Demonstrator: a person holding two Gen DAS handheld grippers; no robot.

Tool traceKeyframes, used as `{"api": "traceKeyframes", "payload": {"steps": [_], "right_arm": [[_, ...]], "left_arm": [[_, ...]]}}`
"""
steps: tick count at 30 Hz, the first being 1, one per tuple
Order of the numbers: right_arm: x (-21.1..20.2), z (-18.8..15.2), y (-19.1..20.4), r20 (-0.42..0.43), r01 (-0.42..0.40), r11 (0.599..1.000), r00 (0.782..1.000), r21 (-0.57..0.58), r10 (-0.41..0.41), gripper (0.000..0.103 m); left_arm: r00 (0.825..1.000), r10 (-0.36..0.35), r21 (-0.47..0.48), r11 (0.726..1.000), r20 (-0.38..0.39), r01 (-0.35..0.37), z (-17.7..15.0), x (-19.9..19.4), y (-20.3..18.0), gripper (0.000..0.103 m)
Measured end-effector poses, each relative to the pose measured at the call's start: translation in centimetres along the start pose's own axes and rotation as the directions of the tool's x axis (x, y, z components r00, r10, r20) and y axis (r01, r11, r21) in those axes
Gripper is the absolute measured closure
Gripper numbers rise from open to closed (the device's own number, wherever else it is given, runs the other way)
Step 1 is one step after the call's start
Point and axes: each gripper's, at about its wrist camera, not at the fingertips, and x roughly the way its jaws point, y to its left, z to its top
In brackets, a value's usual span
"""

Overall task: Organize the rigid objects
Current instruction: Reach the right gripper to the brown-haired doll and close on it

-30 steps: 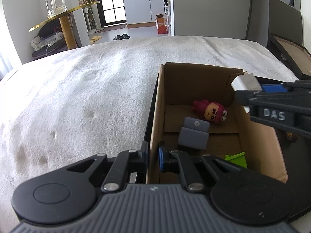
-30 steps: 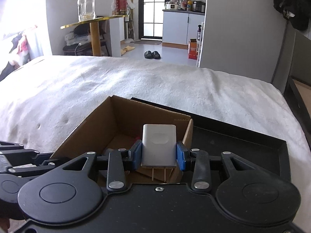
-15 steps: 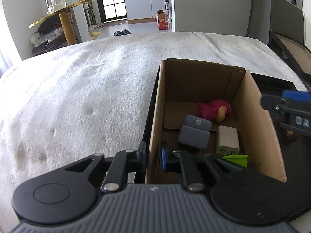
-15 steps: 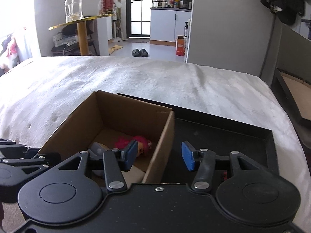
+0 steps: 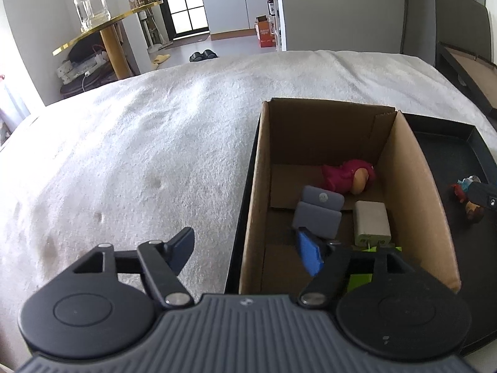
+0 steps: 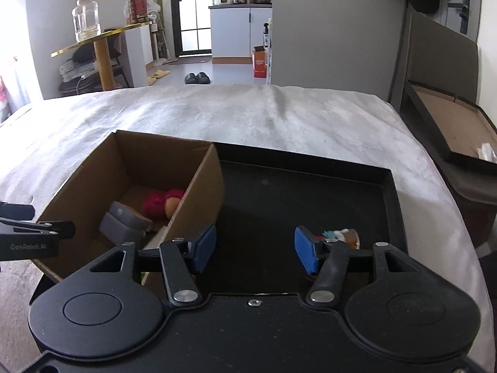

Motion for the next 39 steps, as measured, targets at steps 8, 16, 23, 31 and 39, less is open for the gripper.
{"api": "traceKeyframes", "payload": {"steps": [8, 16, 23, 31, 39], "right_arm": [[1.0, -1.1, -2.0, -0.029, 0.048, 0.998, 0.998, 0.047, -0.046, 0.036], [2.0, -1.9, -4.1, -0.048, 0.084, 0.993, 0.996, 0.086, -0.081, 0.033], [3.7, -2.1, -5.5, -0.073, 0.124, 0.988, 0.990, 0.095, -0.117, 0.029], [4.8, -2.8, -5.7, -0.098, 0.143, 0.986, 0.986, 0.089, -0.134, 0.019], [5.9, -2.7, -5.3, -0.115, 0.141, 0.988, 0.984, 0.070, -0.132, 0.014]], "left_arm": [[1.000, 0.015, 0.026, 1.000, 0.001, -0.015, 0.3, -0.2, -0.6, 0.030], [1.000, 0.019, 0.055, 0.998, -0.009, -0.019, 0.3, 0.0, -1.7, 0.026], [0.998, 0.055, 0.072, 0.996, -0.022, -0.054, 0.5, 0.3, -1.9, 0.025], [0.995, 0.093, 0.083, 0.992, -0.040, -0.090, 0.5, 0.7, -2.2, 0.024], [0.990, 0.133, 0.105, 0.986, -0.053, -0.127, 0.6, 1.1, -3.0, 0.024]]}}
